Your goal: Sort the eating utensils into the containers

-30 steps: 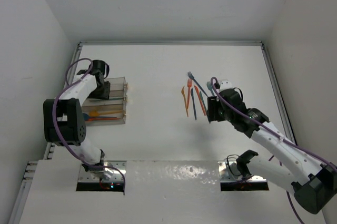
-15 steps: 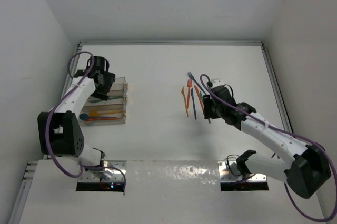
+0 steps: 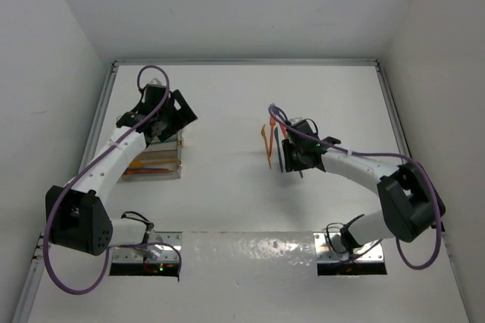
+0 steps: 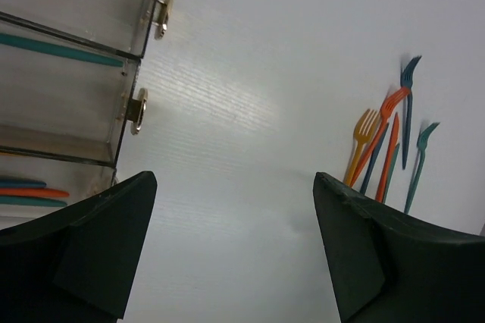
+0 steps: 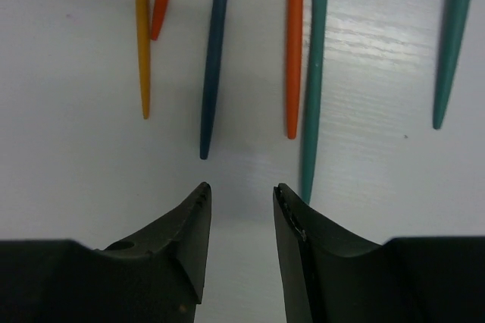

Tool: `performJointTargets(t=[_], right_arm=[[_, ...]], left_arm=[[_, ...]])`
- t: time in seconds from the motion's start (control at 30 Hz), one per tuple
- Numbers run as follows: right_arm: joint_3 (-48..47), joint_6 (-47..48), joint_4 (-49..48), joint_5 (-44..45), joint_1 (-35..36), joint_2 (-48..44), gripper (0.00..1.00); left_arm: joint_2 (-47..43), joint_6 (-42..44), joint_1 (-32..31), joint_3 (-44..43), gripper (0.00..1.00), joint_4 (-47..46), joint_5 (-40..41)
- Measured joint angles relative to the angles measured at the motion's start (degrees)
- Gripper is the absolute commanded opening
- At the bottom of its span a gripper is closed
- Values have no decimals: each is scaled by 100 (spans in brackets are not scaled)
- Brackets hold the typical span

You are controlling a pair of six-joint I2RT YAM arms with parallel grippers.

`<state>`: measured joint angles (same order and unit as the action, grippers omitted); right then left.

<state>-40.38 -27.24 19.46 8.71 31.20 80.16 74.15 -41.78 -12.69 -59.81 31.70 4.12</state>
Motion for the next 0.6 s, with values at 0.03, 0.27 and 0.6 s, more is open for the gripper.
performJointTargets(t=[0.03,0.27,0.6], right_arm=[[-81,-20,-24,-39,0,144,38],[-612,-197,-238,-181,0,1082,37],[-1082,-420,-306,57,0,1926,16]], left_arm=[[0,116,-20,37,83,-15,-59],[-2,658,-251,105,84,-46,-446],[-2,1008,-273,251,84,-72,-769]])
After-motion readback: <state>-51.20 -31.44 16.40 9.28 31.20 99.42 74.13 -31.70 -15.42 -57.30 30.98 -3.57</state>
